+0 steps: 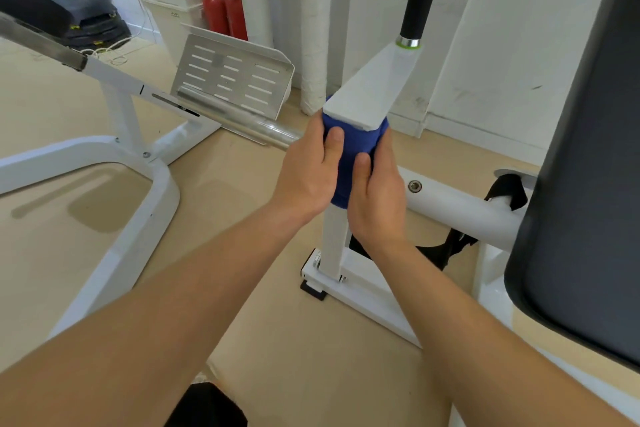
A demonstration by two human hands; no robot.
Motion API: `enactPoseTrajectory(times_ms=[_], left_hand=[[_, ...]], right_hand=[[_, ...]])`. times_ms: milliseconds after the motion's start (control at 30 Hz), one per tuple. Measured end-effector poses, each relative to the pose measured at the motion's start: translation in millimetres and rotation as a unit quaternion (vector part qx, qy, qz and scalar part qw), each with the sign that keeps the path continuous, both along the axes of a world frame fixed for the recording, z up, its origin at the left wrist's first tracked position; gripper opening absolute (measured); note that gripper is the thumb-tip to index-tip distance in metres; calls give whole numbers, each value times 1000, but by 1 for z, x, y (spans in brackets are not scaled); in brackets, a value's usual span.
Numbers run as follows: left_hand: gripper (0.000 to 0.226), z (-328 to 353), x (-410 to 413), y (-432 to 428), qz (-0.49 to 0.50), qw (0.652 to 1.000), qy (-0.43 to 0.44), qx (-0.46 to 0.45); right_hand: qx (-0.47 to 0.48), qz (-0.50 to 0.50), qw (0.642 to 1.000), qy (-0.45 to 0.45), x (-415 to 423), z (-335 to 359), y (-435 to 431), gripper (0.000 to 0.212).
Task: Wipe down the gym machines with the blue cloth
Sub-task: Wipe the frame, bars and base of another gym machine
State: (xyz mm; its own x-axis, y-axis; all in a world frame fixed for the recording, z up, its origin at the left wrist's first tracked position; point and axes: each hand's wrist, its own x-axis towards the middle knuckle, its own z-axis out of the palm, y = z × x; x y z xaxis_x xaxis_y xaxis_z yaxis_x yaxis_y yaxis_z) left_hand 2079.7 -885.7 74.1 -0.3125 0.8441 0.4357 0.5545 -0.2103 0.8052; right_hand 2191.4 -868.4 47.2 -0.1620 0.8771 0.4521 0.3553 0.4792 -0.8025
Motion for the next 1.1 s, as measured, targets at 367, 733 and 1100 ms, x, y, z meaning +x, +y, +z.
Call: enactPoseTrajectory(times_ms=[367,733,1100], left_hand=[[21,-24,-2,7,48,998,45,-7],[21,-26,-7,-7,33,996,57,-60],[22,-28,-5,1,60,996,60,-28]], right_hand=[[13,-33,999,3,-13,-21,12,66],[-75,-27,997,-6,-12,-21,-3,66],[-42,-85,995,16,-24,-28,-3,64]])
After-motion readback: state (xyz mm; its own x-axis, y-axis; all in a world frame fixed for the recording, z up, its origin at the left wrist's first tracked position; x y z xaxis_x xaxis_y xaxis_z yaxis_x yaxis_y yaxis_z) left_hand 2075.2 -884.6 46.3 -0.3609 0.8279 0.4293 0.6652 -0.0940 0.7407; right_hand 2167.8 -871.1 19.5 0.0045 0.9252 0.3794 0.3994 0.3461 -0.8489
